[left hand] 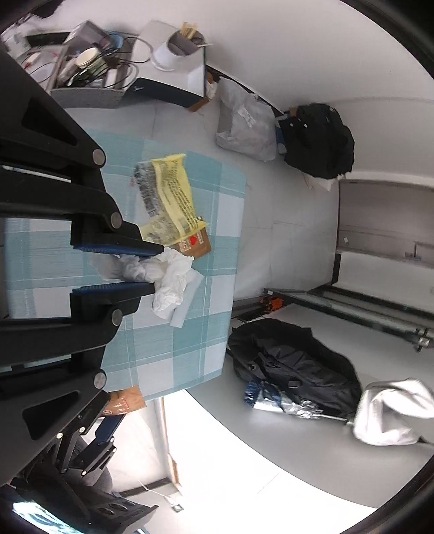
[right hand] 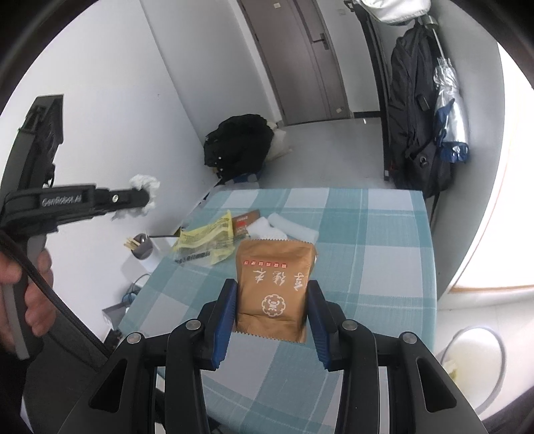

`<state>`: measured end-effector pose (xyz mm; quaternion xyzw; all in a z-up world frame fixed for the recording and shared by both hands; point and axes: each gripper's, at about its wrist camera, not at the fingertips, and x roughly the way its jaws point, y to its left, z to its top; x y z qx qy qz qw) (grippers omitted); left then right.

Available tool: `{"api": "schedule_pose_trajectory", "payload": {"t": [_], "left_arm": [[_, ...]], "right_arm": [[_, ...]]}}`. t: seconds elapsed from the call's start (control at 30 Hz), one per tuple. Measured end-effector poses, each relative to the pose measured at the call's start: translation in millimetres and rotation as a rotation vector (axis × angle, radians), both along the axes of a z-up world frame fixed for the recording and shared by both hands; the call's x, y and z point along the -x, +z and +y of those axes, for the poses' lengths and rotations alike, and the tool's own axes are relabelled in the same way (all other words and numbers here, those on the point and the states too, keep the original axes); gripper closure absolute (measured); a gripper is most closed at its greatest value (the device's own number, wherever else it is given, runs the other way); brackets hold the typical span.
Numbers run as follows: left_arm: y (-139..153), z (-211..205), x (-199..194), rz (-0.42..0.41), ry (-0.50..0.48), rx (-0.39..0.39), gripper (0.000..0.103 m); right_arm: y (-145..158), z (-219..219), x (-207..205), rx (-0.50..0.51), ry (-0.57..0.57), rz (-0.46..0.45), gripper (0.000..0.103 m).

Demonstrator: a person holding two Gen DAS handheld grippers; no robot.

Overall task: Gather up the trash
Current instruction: 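Carry the tissue and brown sachet over the white trash bin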

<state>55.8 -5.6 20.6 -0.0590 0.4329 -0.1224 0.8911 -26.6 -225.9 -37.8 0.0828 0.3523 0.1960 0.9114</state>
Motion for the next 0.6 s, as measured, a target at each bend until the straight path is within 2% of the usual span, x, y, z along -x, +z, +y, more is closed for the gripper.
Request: {"api": "schedule_pose_trajectory", "payload": {"t": [0.07, 0.33, 0.6], "left_arm": [[-0.5, 4.4, 5.8, 0.0, 0.006, 0.035, 0.093], [-7.9, 9.1, 25.5, 0.001, 0.003, 0.069, 0.093], [11.5, -7.3, 32.6, -0.042, -0.035, 0.07, 0.093]], "right_arm": [[2.2, 1.6, 2.3, 0.004, -0.003, -0.005, 0.063], [21.5, 1.5, 10.4, -0.003, -0.014, -0.05, 0.063], [60.8, -23.9, 13.2, -0.045, -0.056, -0.128, 0.063]]}}
